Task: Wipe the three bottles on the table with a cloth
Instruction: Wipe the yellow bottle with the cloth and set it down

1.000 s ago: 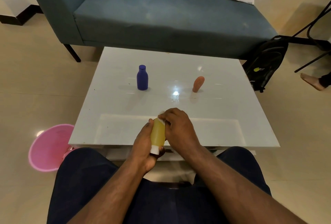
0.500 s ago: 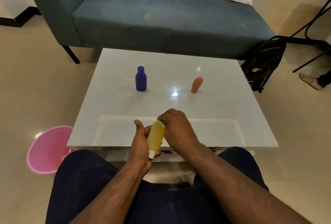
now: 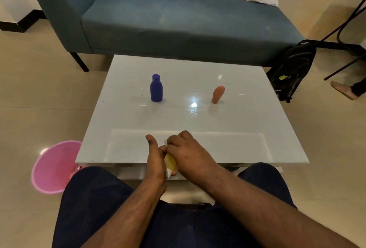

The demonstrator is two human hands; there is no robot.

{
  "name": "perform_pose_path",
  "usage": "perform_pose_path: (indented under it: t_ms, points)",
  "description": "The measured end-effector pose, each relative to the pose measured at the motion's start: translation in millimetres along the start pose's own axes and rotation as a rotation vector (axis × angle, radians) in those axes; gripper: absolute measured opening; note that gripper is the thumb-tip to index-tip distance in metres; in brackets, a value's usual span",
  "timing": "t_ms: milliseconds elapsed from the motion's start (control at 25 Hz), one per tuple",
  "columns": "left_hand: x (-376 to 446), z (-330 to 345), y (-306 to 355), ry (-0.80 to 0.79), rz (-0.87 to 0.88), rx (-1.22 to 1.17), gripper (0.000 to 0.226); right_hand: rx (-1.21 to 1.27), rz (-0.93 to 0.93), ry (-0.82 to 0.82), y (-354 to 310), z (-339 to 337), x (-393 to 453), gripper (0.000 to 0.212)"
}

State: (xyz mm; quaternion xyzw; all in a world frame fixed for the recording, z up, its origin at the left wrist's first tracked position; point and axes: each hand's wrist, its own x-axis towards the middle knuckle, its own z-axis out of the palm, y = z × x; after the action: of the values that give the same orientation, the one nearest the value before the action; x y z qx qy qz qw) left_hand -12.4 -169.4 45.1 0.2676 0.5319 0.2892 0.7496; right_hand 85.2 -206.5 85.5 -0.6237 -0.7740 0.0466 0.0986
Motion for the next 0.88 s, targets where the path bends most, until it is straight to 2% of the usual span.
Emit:
perform_pose_path:
  t_ms: [40, 120, 280, 400, 520, 640, 760, 880]
  points:
    - [-1.4, 0.3, 1.5, -0.013, -0.013, -0.043, 0.086, -0.012, -0.062, -0.028, -4.7, 1.9, -3.8, 0.035]
    - [-0.4, 0.3, 1.0, -0.015, 0.002, -0.042, 0.088, -0.044, -0.072, -0.03, 1.2, 1.4, -0.3, 0.033]
    - [-0.1, -2.8, -0.3, 0.004, 0.016, 0.006, 0.093, -0.037, 0.122, 0.013, 10.5, 2.0, 10.9, 0.031]
    - [-2.8, -2.0, 2.5, -0.001, -0.018, -0.089, 0.086, -0.056, -0.056, -0.038, -8.7, 18.5, 0.4, 0.028]
    - [2.3, -3.4, 0.9, -0.014, -0.032, -0.083, 0.094, -0.076, -0.141, -0.02, 4.4, 15.1, 0.1, 0.027]
    - [5.3, -3.5, -1.0, 0.024, -0.034, 0.01, 0.09, 0.052, 0.096, 0.09, 27.4, 10.9, 12.6, 0.03]
    - [3.3, -2.6, -0.6, -0.017, -0.049, 0.057, 0.064, 0.416, 0.417, 0.178, 26.8, 14.9, 13.1, 0.024]
    - [1.8, -1.8, -1.3, -0.083, -0.017, 0.084, 0.036, 0.66, 0.626, 0.24, 27.6, 16.0, 4.6, 0.022]
